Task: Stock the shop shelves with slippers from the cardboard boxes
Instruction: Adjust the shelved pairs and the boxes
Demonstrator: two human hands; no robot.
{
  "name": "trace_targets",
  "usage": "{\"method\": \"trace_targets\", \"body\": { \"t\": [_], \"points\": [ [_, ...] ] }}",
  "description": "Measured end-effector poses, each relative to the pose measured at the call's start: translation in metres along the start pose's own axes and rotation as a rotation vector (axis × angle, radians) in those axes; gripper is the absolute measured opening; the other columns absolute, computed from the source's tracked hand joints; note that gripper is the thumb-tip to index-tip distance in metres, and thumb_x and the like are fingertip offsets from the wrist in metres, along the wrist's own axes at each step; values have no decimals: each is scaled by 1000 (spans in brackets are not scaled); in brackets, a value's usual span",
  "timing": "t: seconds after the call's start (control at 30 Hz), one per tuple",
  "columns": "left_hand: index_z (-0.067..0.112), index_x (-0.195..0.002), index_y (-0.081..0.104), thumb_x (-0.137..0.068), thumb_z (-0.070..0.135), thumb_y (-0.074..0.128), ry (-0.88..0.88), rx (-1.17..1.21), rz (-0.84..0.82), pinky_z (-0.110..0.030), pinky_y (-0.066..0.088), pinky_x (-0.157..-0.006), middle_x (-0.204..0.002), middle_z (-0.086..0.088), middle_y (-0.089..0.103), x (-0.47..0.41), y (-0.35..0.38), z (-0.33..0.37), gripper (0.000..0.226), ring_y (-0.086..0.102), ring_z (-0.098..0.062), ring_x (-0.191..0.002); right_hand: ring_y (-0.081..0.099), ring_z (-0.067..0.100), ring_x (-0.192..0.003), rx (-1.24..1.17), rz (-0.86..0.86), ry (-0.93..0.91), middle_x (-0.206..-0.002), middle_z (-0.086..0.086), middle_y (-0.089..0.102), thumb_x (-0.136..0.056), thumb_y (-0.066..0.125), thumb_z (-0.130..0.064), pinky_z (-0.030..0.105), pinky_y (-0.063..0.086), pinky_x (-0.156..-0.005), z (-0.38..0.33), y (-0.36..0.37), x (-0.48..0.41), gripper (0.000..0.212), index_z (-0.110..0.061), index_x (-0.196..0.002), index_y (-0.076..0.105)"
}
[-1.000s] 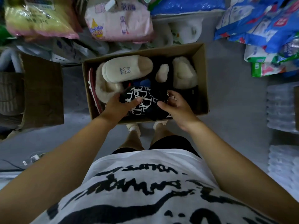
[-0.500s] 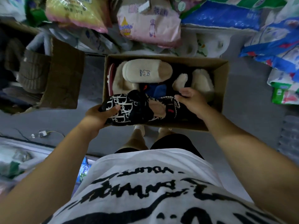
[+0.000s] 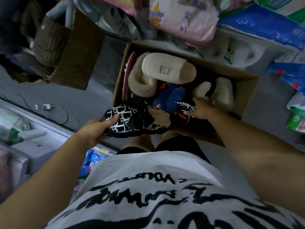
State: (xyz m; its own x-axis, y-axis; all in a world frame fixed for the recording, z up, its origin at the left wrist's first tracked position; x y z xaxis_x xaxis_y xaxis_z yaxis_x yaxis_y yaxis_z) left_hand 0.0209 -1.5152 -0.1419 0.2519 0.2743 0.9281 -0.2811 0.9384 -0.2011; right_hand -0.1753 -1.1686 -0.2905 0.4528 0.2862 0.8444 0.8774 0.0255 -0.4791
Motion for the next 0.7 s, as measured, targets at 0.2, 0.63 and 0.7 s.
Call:
{"method": "trace_targets", "body": {
  "t": [0.2, 0.63, 0.7],
  "points": [
    [12, -119, 66, -29, 66, 95, 15, -2, 7, -31, 59, -76, -108, -5, 78, -5, 6, 14, 109, 74, -19, -102, 41, 37, -138, -13, 33, -29, -147, 16, 50, -86, 69, -62, 50, 31, -111, 6, -4, 17, 80, -11, -142, 43],
    [19, -113, 68, -14, 73, 93, 85, -138, -85, -30, 56, -78, -103, 2, 79, -13, 37, 52, 115, 74, -15, -98, 36, 39, -140, -20, 52, 107, -152, 16, 45, -92, 67, -50, 52, 32, -113, 93, -14, 55, 78, -16, -154, 33],
    [19, -113, 68, -14, 72, 93, 91, -122, -72, -30, 56, -78, -104, 3, 79, -13, 33, 54, 115, 74, -15, -99, 33, 39, -141, 11, 112, 138, -152, 19, 42, -91, 69, -50, 50, 33, -111, 83, -18, 55, 79, -9, -151, 37]
  ]
}}
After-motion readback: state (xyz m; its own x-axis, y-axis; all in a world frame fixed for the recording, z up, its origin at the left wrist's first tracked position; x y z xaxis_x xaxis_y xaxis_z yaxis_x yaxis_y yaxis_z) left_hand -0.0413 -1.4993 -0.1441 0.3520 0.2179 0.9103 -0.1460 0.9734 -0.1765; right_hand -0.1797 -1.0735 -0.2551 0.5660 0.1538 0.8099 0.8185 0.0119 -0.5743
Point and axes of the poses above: each hand's wrist, its own x-axis away from the middle knuckle, its own y-axis out of the palm, z = x × y, the point moved 10 cm from there along -x, towards the middle knuckle
